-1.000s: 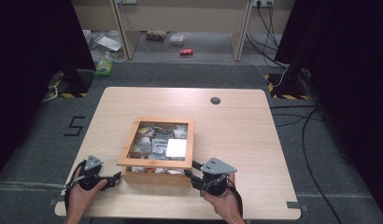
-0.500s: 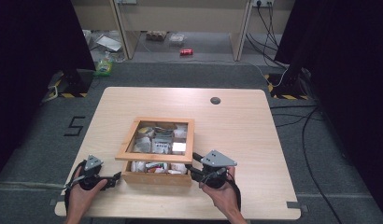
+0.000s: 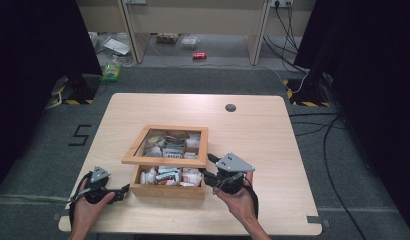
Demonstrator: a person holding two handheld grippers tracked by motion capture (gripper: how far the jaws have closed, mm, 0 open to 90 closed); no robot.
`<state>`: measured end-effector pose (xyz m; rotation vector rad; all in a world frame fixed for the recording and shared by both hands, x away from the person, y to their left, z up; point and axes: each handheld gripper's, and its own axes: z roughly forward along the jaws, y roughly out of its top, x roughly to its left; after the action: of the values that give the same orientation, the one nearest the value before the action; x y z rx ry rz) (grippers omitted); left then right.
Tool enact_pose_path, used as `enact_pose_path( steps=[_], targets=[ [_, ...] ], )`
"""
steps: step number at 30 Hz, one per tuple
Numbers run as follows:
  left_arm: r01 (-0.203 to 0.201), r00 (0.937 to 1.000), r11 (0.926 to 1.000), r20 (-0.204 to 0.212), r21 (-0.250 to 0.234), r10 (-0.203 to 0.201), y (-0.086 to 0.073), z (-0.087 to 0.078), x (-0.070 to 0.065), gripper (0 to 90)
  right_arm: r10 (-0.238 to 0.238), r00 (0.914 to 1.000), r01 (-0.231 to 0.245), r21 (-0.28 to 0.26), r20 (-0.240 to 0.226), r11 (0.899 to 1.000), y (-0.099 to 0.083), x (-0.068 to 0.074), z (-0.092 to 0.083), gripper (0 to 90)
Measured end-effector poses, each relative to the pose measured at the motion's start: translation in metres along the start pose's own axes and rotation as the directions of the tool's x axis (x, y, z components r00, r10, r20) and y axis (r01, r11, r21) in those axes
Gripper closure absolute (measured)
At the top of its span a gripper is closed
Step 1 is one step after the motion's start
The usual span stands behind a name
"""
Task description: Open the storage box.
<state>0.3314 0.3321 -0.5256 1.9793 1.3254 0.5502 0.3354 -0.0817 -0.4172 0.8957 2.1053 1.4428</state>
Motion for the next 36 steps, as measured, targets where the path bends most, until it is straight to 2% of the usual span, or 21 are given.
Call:
enact_pose_path(
  steps=[5,8,15,23,24,32,36],
  targets=[
    [0.000,1.0000,1.0000,0.000,0.000,0.000,0.000,0.000,0.000,5.0,0.008,0.9999,-0.008,0.003,0.009,1.000,0.007,-0.004,0.002,50.8],
    [0.001,1.0000,1.0000,0.000,-0.001,-0.001,0.000,0.000,0.000,5.0,0.033,0.9994,-0.033,0.012,0.013,0.999,0.012,-0.011,0.010,49.9],
    [0.000,1.0000,1.0000,-0.001,-0.001,0.000,0.000,0.000,0.000,5.0,0.035,0.9984,-0.036,0.012,0.043,0.999,0.021,-0.018,0.027,47.7],
    [0.001,1.0000,1.0000,0.001,0.000,-0.001,0.000,0.000,0.000,5.0,0.041,0.9982,-0.041,-0.001,0.044,0.999,0.031,-0.028,0.033,49.2],
    [0.001,1.0000,1.0000,0.001,0.000,-0.001,0.000,0.000,0.000,5.1,0.056,0.9976,-0.056,-0.009,0.041,0.998,0.035,-0.030,0.034,49.3],
    [0.001,1.0000,1.0000,0.001,0.000,-0.001,0.000,0.000,0.000,5.0,0.049,0.9963,-0.048,-0.003,0.071,0.999,0.046,-0.037,0.044,49.0],
    [-0.001,1.0000,1.0000,0.000,0.000,0.001,0.000,0.000,0.000,5.1,0.085,0.9940,-0.084,-0.023,0.068,0.996,0.049,-0.045,0.049,50.2]
  ],
)
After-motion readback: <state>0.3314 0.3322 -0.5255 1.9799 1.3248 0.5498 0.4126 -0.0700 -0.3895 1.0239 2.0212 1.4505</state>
